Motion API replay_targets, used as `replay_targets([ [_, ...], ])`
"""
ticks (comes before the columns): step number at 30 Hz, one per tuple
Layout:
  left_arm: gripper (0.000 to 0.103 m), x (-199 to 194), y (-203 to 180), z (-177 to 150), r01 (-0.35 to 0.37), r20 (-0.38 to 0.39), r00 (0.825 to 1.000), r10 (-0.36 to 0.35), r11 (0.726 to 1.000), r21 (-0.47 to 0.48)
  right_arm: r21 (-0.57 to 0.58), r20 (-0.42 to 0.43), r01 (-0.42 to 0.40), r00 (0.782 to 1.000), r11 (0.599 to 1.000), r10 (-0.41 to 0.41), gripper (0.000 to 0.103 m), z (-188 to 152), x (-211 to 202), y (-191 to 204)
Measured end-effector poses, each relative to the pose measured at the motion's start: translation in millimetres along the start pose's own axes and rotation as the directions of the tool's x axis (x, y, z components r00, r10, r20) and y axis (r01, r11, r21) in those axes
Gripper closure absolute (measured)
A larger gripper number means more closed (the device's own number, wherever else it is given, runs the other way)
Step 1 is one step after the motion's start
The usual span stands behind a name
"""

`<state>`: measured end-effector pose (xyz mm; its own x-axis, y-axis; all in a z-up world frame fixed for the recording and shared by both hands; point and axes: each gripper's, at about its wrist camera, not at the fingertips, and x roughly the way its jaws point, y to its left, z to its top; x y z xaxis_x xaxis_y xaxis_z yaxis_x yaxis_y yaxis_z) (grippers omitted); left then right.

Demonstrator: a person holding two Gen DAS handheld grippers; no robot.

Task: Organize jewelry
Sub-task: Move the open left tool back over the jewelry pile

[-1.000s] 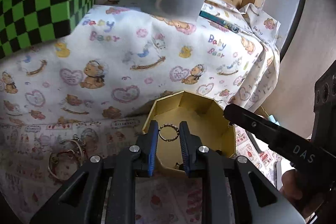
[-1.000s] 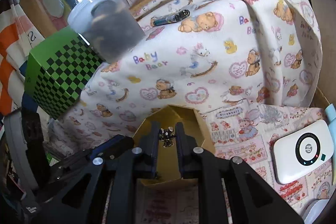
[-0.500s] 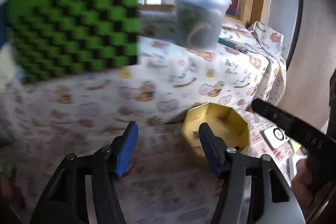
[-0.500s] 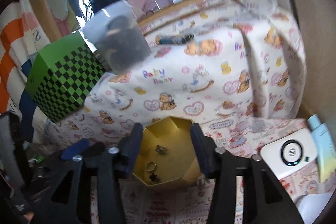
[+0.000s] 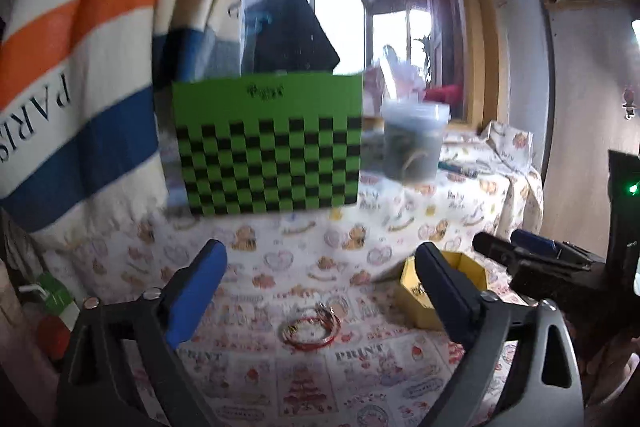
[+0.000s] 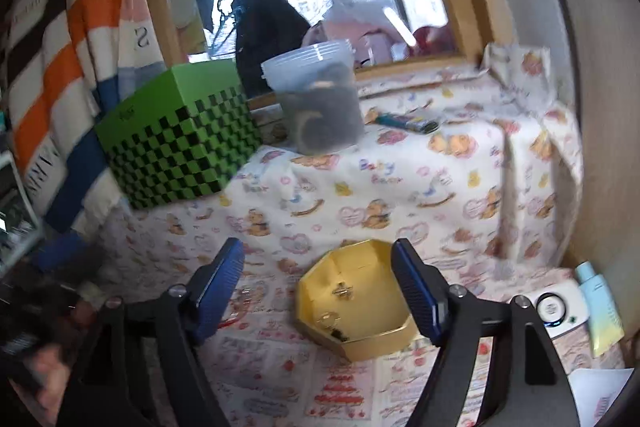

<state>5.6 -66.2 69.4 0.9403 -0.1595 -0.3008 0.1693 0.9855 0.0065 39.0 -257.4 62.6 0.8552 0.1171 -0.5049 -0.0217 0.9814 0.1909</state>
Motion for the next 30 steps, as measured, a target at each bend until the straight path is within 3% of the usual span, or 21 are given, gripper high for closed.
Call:
replay_targets([
  [4, 0.004, 2.5, 12.3, -6.0, -0.005, 0.004, 1.0, 0.005, 1.0, -0.011, -0.015, 0.014, -0.003, 1.0, 1.0, 0.003, 0.024, -3.6, -1.2, 6.3],
  [9, 0.003, 20.1, 32.7, -13.2, -0.063, -0.058, 0.997, 0.059, 0.996, -0.061, -0.054, 0.022, 0.001, 1.0, 0.999, 0.0, 0.022, -8.2, -2.5, 16.6],
  [19, 0.003, 49.0, 52.7, -28.1, -0.054, -0.199, 0.98, 0.023, 0.987, -0.153, -0.07, 0.004, 0.033, 0.999, 0.997, -0.033, 0.021, -12.6, 4.6, 18.5],
  [20, 0.003, 54.0, 50.7, -30.0, -0.069, -0.232, 0.972, 0.034, 0.988, -0.142, -0.073, 0.005, 0.042, 0.999, 0.996, -0.041, 0.021, -12.8, 5.1, 18.4],
  [22, 0.007, 68.8, 46.1, -35.0, -0.104, -0.349, 0.935, 0.059, 0.988, -0.112, -0.079, 0.004, 0.06, 0.998, 0.995, -0.06, 0.021, -12.7, 6.9, 17.7],
  [25, 0.015, 80.2, 41.9, -41.8, -0.04, -0.431, 0.902, -0.038, 0.984, -0.171, -0.07, 0.002, 0.078, 0.997, 0.995, -0.078, 0.021, -12.4, 9.9, 13.5],
  [28, 0.017, 93.0, 35.0, -42.9, -0.034, -0.48, 0.875, -0.063, 0.981, -0.191, -0.053, -0.007, 0.082, 0.997, 0.995, -0.083, 0.021, -11.9, 12.1, 8.3],
  [30, 0.022, 104.8, 30.7, -45.1, -0.048, -0.526, 0.848, -0.062, 0.98, -0.193, -0.044, -0.002, 0.085, 0.996, 0.995, -0.085, 0.021, -10.9, 11.1, 5.7],
])
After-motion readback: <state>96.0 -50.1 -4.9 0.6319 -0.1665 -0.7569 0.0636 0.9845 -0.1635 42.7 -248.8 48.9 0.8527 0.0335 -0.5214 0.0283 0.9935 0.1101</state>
